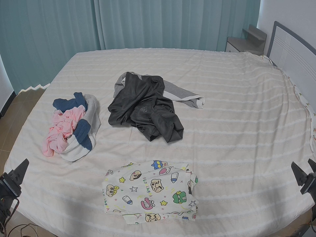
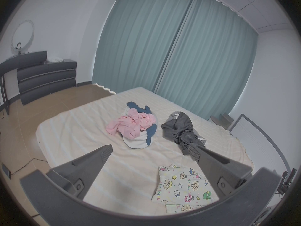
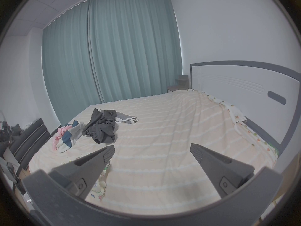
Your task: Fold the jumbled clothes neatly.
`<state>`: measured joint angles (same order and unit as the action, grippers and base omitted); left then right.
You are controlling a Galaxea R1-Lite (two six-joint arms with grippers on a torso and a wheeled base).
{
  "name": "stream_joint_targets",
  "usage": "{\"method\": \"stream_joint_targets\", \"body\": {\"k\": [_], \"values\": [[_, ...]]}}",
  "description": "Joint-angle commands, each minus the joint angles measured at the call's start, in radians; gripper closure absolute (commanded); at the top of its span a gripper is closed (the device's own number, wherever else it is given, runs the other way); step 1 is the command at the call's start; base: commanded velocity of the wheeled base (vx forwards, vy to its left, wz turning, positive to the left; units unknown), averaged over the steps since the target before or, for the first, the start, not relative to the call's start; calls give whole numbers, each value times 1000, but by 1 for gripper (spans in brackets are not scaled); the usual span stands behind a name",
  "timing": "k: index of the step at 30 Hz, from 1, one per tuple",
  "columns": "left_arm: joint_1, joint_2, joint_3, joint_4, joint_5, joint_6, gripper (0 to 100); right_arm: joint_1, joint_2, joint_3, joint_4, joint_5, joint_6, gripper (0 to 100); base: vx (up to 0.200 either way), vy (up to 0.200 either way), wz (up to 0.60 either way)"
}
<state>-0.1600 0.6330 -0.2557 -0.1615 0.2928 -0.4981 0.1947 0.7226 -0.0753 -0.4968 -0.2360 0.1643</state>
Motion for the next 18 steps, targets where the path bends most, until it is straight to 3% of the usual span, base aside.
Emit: {"method": "stream_joint_targets", "body": {"k": [1, 4, 7, 10, 12, 14, 16, 18], "values": [[241, -553, 66, 310, -221, 190, 0, -202, -721, 72, 478, 216, -137, 0, 0, 0, 0], [238, -547, 174, 292, -251, 303, 0, -202, -721, 69, 486, 368, -146, 0, 0, 0, 0], [240, -549, 199, 221, -294, 365, 0, -202, -721, 66, 504, 435, -195, 0, 0, 0, 0], [240, -547, 208, 206, -319, 409, 0, -202, -721, 60, 518, 432, -210, 0, 0, 0, 0], [240, -547, 205, 206, -383, 411, 0, -202, -721, 60, 520, 399, -155, 0, 0, 0, 0], [240, -547, 207, 203, -438, 403, 0, -202, -721, 60, 527, 360, -152, 0, 0, 0, 0], [240, -549, 224, 189, -488, 429, 0, -202, -721, 51, 547, 349, -206, 0, 0, 0, 0], [240, -549, 253, 119, -508, 480, 0, -201, -721, 57, 538, 389, -273, 0, 0, 0, 0]]}}
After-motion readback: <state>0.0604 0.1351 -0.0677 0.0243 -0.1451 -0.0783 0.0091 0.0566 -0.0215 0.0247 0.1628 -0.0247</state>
